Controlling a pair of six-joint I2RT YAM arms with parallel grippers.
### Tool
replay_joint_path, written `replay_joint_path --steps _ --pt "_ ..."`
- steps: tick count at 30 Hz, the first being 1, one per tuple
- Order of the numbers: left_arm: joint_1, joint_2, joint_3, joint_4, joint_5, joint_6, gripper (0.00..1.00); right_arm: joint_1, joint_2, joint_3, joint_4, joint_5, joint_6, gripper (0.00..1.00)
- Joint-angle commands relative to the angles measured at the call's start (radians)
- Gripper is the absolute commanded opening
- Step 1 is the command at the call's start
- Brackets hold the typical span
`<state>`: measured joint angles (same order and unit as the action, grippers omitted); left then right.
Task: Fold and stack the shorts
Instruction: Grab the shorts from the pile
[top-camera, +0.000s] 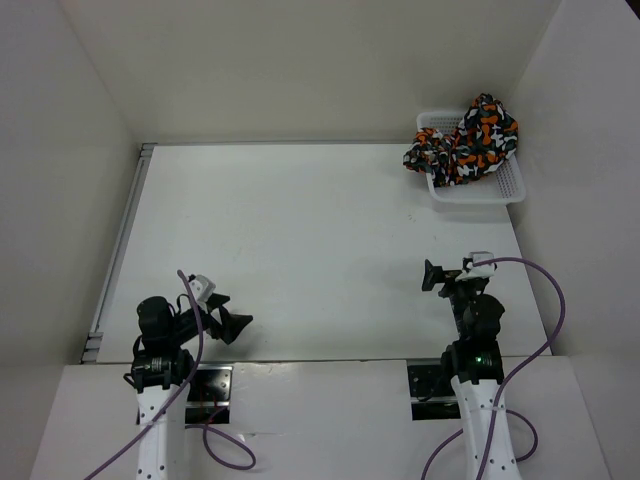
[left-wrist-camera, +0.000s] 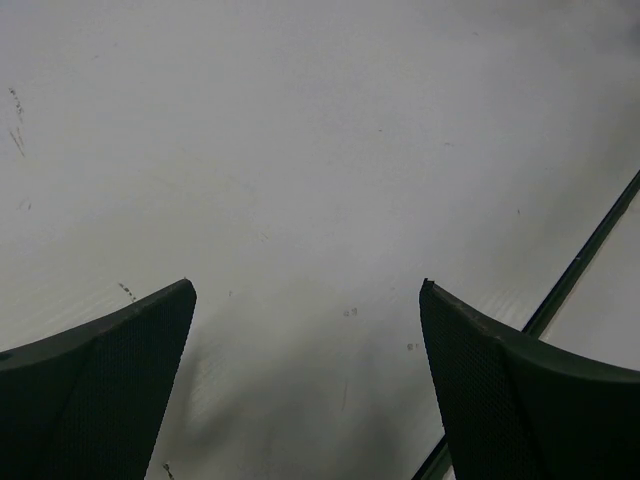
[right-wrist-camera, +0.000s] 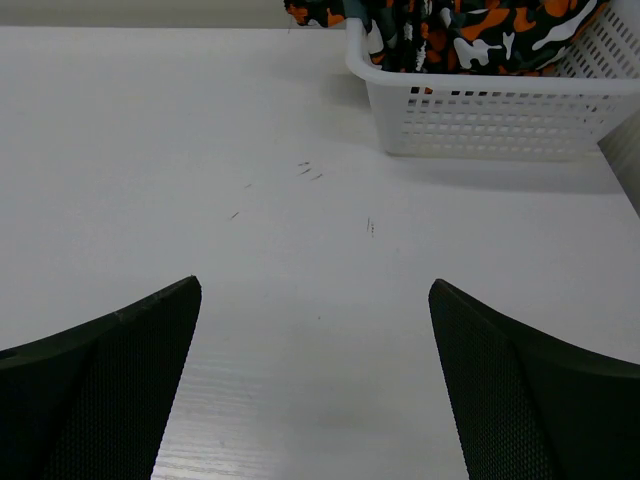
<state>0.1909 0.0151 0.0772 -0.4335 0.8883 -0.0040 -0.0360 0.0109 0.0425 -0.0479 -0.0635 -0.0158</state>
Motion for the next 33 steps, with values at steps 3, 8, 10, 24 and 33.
replay_joint_path --steps 3,8,10,24,33 --pt "-0.004 -0.017 0.019 0.004 0.035 0.004 0.99 -0.008 -0.005 -0.041 0.052 0.002 0.007 0.99" --pt "-0.004 -0.017 0.007 0.058 0.123 0.004 0.99 -0.008 -0.005 -0.030 0.052 -0.090 -0.033 0.99" --pt "-0.004 -0.017 0.007 0.090 0.104 0.004 0.99 -0.008 -0.005 0.003 0.048 -0.358 -0.423 0.99" --pt "-0.074 0.383 0.228 0.613 -0.201 0.004 0.99 0.109 0.099 0.163 0.141 -0.670 -1.253 1.00" --pt "-0.116 1.348 0.970 0.121 -0.474 0.004 0.99 0.289 1.013 0.914 -0.045 -0.115 -0.743 1.00"
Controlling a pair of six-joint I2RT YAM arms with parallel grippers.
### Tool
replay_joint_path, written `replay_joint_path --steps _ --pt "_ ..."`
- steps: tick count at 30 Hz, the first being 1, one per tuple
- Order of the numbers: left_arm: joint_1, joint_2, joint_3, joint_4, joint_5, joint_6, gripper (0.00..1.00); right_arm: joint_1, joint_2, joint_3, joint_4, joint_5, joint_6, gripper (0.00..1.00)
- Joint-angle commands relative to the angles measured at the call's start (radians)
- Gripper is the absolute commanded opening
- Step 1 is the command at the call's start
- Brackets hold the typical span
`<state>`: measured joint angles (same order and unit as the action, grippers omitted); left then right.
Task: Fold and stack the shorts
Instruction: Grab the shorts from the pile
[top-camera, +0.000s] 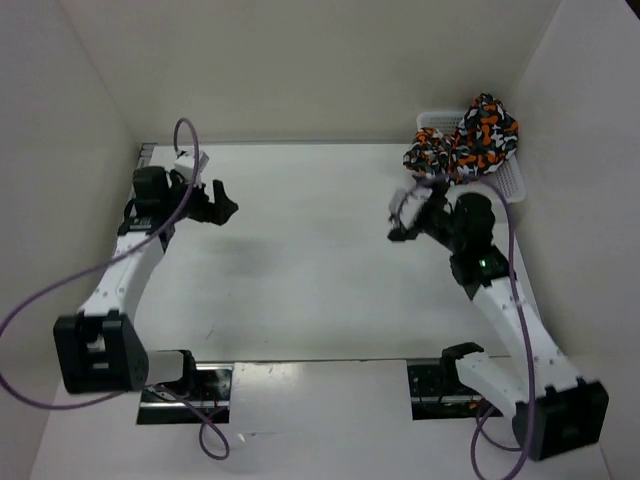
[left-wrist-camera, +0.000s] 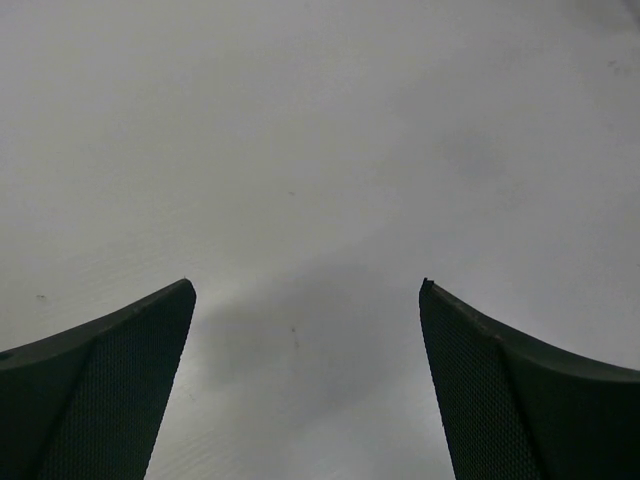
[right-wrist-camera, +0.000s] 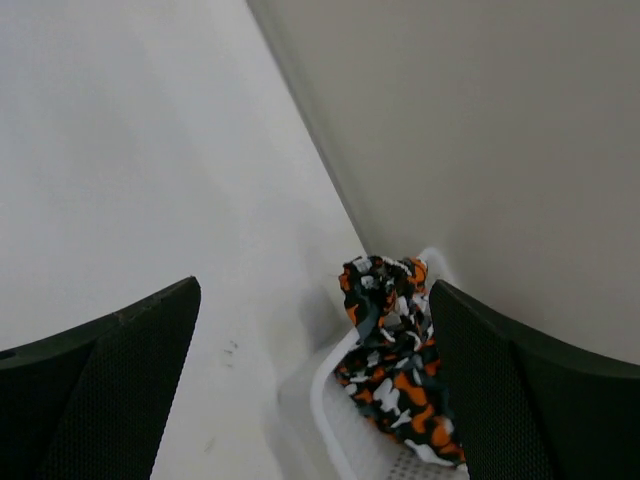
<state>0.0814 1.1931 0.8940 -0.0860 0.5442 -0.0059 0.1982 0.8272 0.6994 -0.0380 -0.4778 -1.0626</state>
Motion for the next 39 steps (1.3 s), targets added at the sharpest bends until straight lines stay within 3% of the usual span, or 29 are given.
replay_joint_path --steps 1,2,3,5,8,14,21,29,31,35,39 --pt "-0.015 0.263 0.248 -0.256 -0.141 0.006 0.99 0.097 0.287 0.343 -0.092 0.377 0.490 1.00" --pt "-0.025 0.292 0.275 -0.283 -0.141 0.006 0.99 0.107 0.450 0.424 -0.129 0.503 0.569 1.00" --pt "-0.025 0.321 0.293 -0.284 -0.141 0.006 0.99 0.107 0.523 0.563 -0.179 0.557 0.655 1.00" --pt "-0.049 0.336 0.315 -0.284 -0.141 0.006 0.99 0.107 0.672 0.653 -0.192 0.664 0.847 1.00" --pt "-0.083 0.362 0.338 -0.284 -0.165 0.006 0.99 0.087 0.777 0.760 -0.192 0.717 0.989 1.00" --pt "-0.095 0.411 0.352 -0.293 -0.132 0.006 0.99 -0.089 1.037 1.021 -0.298 0.795 1.323 0.84" --pt "-0.095 0.442 0.352 -0.293 -0.132 0.006 0.99 -0.169 1.213 1.129 -0.309 0.674 1.429 0.81" --pt "-0.095 0.461 0.370 -0.302 -0.132 0.006 0.99 -0.181 1.311 1.186 -0.309 0.654 1.498 0.80" --pt "-0.095 0.461 0.370 -0.302 -0.132 0.006 0.99 -0.192 1.334 1.209 -0.309 0.645 1.498 0.73" --pt "-0.095 0.470 0.370 -0.302 -0.132 0.006 0.99 -0.192 1.334 1.209 -0.300 0.645 1.489 0.40" --pt "-0.095 0.470 0.370 -0.302 -0.122 0.006 0.99 -0.192 1.323 1.209 -0.300 0.691 1.478 0.20"
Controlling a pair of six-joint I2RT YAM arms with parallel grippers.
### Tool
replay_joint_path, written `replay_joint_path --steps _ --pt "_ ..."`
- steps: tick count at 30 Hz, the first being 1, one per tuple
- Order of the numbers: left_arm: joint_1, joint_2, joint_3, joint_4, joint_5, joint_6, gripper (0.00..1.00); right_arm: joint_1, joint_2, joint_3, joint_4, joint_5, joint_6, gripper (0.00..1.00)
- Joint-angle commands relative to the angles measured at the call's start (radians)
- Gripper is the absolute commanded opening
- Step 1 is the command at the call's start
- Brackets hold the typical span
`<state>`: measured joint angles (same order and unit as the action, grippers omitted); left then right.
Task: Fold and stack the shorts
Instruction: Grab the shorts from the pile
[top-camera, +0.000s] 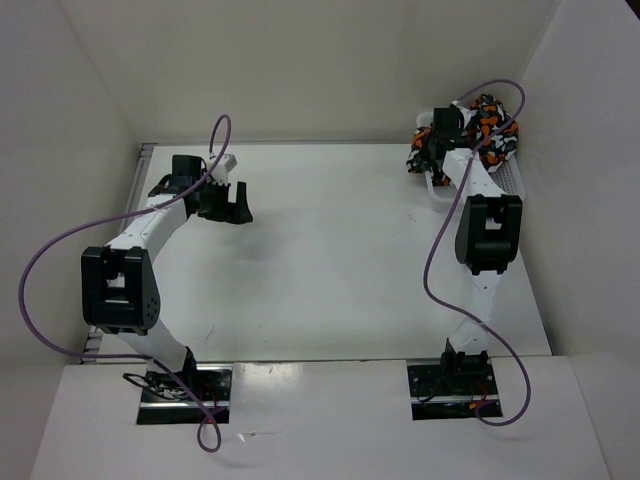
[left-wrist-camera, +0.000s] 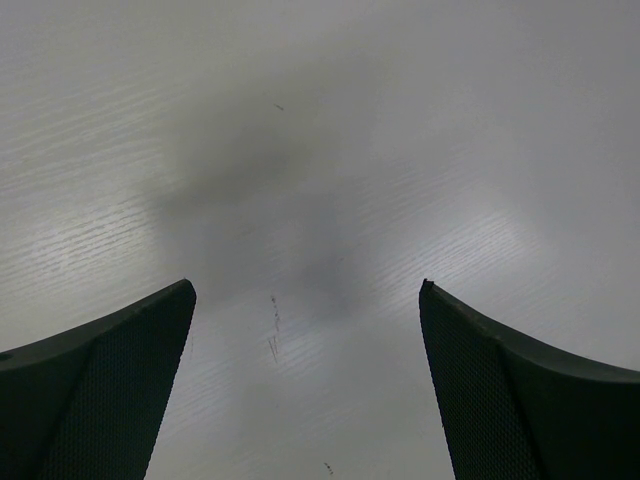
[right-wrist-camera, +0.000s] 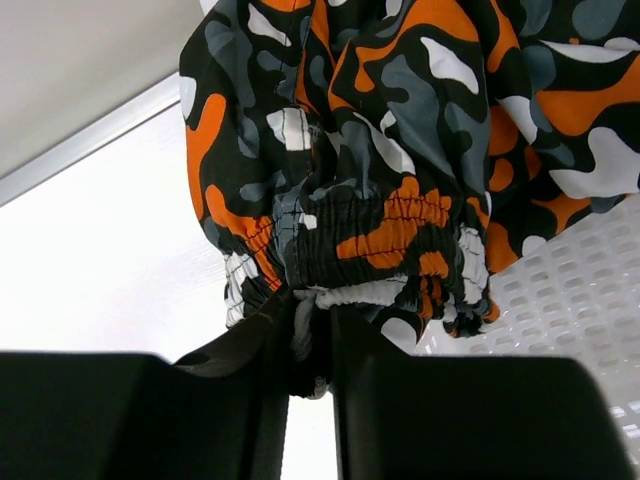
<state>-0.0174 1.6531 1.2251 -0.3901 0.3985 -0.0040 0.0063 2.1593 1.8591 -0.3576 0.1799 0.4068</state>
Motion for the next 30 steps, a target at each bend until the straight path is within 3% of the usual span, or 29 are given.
replay_joint_path --steps 1,13,21,27,30 --pt "0.004 0.010 0.039 0.002 0.033 0.004 0.99 0.000 -0.019 0.049 0.032 0.042 -0.025 0.18" --pt "0.004 -0.009 0.030 0.042 0.072 0.004 0.99 0.000 -0.145 0.058 0.118 0.150 -0.177 0.03" --pt "0.004 -0.036 0.002 0.051 0.102 0.004 0.99 0.000 -0.214 0.048 0.147 0.174 -0.227 0.00" --pt "0.004 -0.068 -0.007 0.051 0.102 0.004 0.99 0.012 -0.285 0.159 0.186 0.139 -0.299 0.00" --pt "0.004 -0.079 -0.007 0.060 0.102 0.004 0.99 0.064 -0.334 0.244 0.241 0.139 -0.455 0.00"
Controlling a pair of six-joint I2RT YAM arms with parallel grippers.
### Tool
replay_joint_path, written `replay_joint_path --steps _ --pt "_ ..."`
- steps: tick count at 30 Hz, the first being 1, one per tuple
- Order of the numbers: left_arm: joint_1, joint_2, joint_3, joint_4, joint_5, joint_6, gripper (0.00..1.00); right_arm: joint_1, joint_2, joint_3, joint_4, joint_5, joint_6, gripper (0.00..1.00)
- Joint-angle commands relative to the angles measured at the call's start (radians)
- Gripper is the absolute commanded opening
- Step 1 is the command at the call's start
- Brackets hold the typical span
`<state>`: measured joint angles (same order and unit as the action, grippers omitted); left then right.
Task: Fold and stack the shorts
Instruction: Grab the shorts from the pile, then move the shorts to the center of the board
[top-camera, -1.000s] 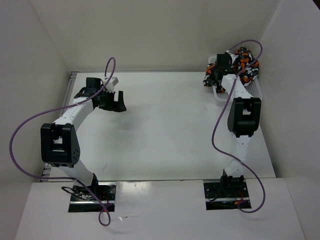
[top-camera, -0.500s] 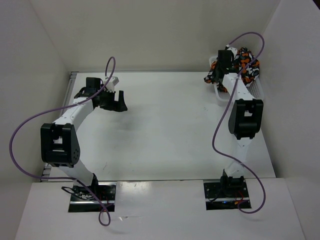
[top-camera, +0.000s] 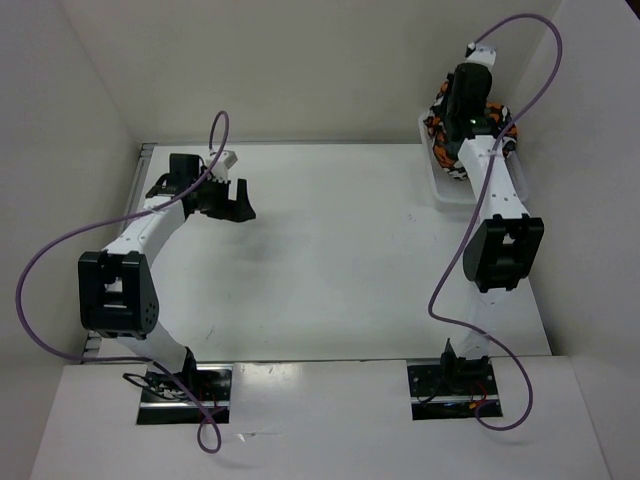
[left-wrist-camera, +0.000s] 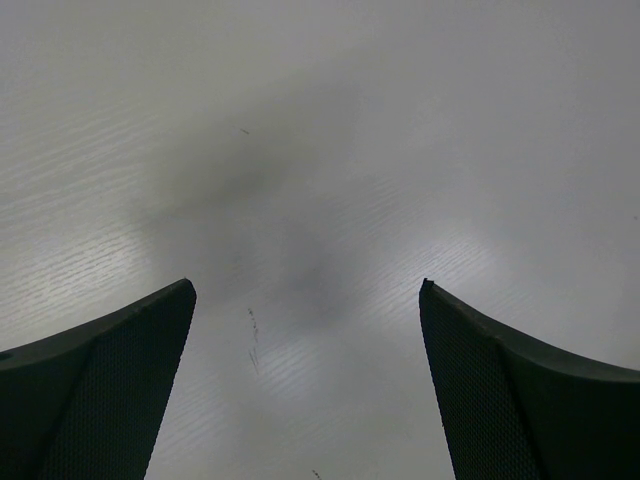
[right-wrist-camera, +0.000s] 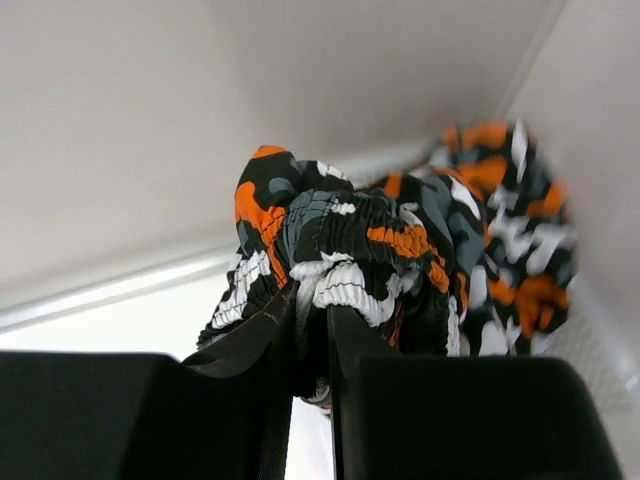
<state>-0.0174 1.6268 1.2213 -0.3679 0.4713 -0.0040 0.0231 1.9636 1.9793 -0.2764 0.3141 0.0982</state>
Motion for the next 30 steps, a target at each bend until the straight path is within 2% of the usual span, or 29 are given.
replay_joint_path --steps 1,5,8,12,14,16,18,20,21,22,23,24,27,30 --pt "0.004 -0.053 -0.003 0.038 0.029 0.004 0.99 0.079 -0.152 0.168 0.169 -0.009 -0.173 0.00" --pt "0.004 -0.085 0.007 0.067 0.015 0.004 0.99 0.159 -0.193 0.306 0.169 -0.095 -0.267 0.00" --pt "0.004 -0.108 0.017 0.086 -0.028 0.004 0.99 0.234 -0.193 0.459 0.103 -0.185 -0.301 0.00" --pt "0.037 -0.148 0.017 0.125 -0.092 0.004 0.99 0.290 -0.086 0.726 -0.045 -0.362 -0.191 0.00" --pt "0.088 -0.163 0.007 0.135 -0.117 0.004 0.99 0.299 -0.077 0.739 -0.101 -0.421 -0.111 0.00" --pt "0.131 -0.195 0.007 0.135 -0.132 0.004 0.99 0.310 -0.054 0.724 -0.127 -0.503 -0.051 0.04" --pt "0.142 -0.212 -0.003 0.135 -0.187 0.004 0.99 0.310 -0.069 0.612 -0.161 -0.518 -0.003 0.09" --pt "0.142 -0.238 -0.018 0.135 -0.241 0.004 0.99 0.310 -0.098 0.476 -0.161 -0.488 0.008 0.38" --pt "0.142 -0.239 -0.019 0.126 -0.252 0.004 0.99 0.310 -0.135 0.317 -0.161 -0.487 0.008 0.54" --pt "0.142 -0.251 -0.032 0.126 -0.252 0.004 0.99 0.310 -0.153 0.234 -0.161 -0.472 0.008 0.84" --pt "0.142 -0.261 -0.045 0.101 -0.252 0.004 0.99 0.310 -0.170 0.157 -0.161 -0.472 -0.005 0.96" --pt "0.142 -0.271 -0.045 0.092 -0.252 0.004 0.99 0.290 -0.196 0.019 -0.161 -0.472 -0.005 1.00" --pt "0.142 -0.292 -0.054 0.028 -0.191 0.004 0.99 0.243 -0.229 -0.179 -0.161 -0.492 0.006 1.00" --pt "0.128 -0.314 -0.054 -0.075 -0.093 0.004 0.99 0.233 -0.264 -0.299 -0.161 -0.492 -0.030 1.00"
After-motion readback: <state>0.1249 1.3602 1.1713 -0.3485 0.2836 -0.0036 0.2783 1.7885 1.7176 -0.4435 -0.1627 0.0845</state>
